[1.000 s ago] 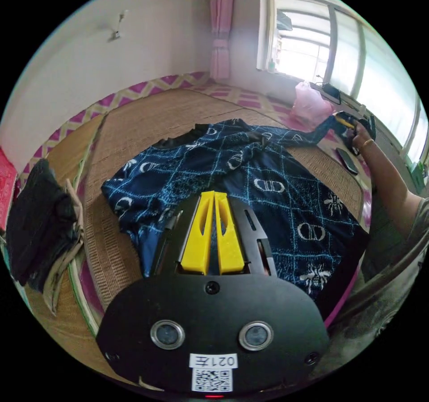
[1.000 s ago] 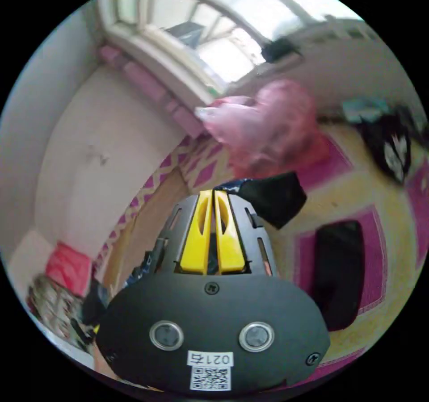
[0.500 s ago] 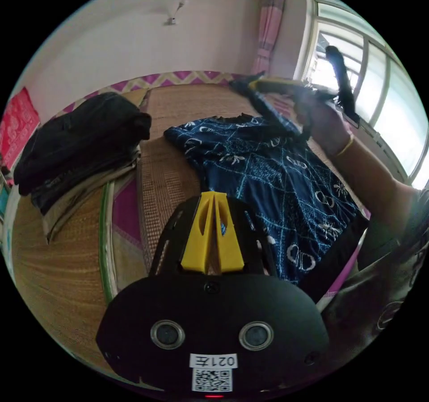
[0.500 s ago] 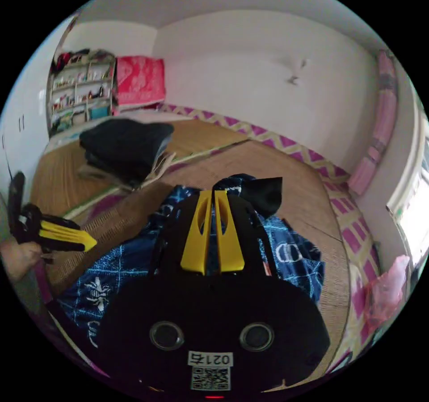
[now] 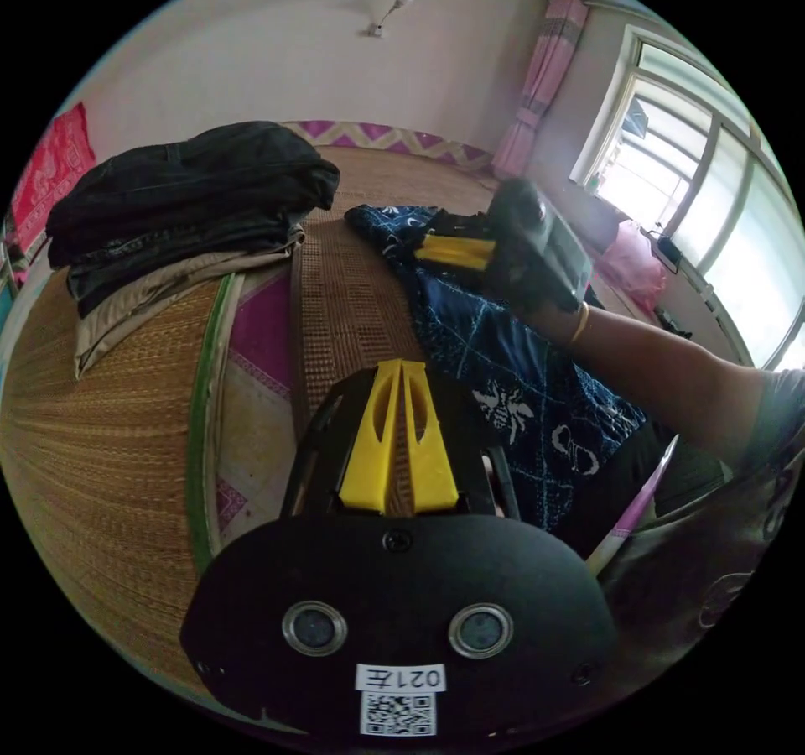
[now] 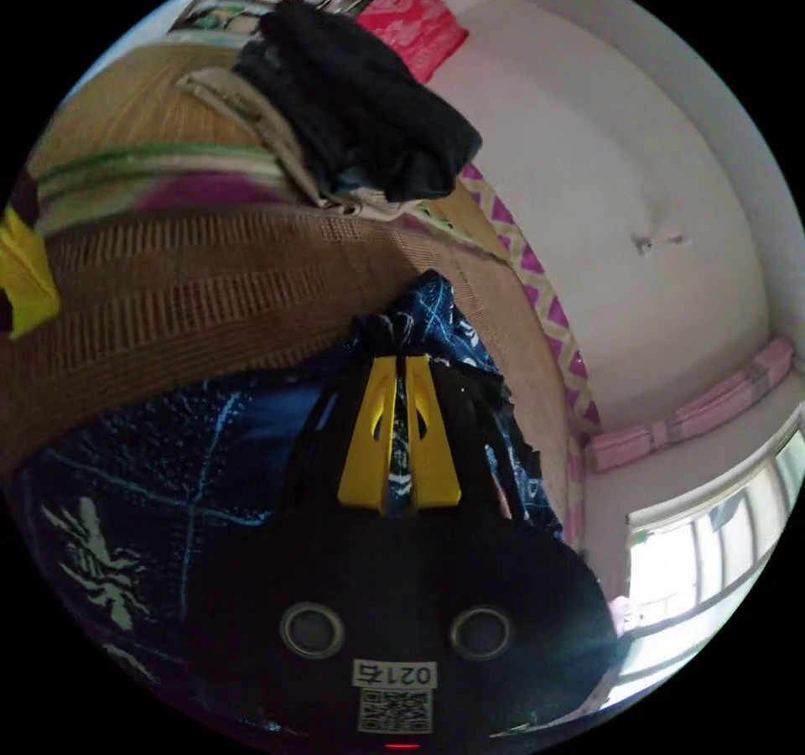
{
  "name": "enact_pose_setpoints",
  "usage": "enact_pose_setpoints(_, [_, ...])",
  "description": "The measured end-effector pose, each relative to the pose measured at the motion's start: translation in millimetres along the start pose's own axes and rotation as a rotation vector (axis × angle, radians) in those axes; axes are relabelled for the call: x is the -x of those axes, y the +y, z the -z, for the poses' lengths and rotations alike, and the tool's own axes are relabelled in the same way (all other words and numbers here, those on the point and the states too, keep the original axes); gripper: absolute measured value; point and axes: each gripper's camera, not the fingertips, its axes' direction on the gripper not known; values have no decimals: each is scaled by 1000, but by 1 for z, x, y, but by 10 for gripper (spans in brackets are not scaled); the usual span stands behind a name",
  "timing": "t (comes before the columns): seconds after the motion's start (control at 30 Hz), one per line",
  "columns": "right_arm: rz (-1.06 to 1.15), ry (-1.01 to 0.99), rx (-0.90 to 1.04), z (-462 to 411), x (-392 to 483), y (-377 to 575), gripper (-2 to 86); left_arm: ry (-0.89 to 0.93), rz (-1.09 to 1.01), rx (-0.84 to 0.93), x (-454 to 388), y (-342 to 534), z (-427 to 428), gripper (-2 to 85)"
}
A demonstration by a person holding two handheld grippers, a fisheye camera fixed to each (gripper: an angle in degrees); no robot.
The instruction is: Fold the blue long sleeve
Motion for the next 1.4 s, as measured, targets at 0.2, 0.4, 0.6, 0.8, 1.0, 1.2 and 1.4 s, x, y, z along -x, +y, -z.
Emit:
enact_pose_setpoints(0.2, [-288, -170, -85, 29, -62, 29, 77, -3, -1, -29, 24, 15, 39, -10])
enact_pose_setpoints(0.4, [-942, -706, 36, -49, -159, 100, 112, 48, 52, -55, 50, 27, 65, -10])
enact_pose_setpoints(0.6, [-1271, -977, 16, -113, -164, 123, 80, 35, 53, -66, 66, 37, 94, -10])
enact_pose_setpoints(0.8, [-1101, -795, -179, -72, -205, 93, 23, 11, 50, -77, 82, 50, 120, -10])
enact_pose_setpoints(1.0, [-501, -554, -56, -38, -138, -23, 24, 22, 88, -87, 98, 60, 135, -10])
enact_pose_setpoints(1.2, [-300, -597, 75, -79, -49, -53, 63, -4, 86, -79, 105, 70, 152, -10])
enact_pose_setpoints(1.4, [-408, -571, -96, -28, -102, 41, 82, 29, 115, -91, 119, 82, 165, -10])
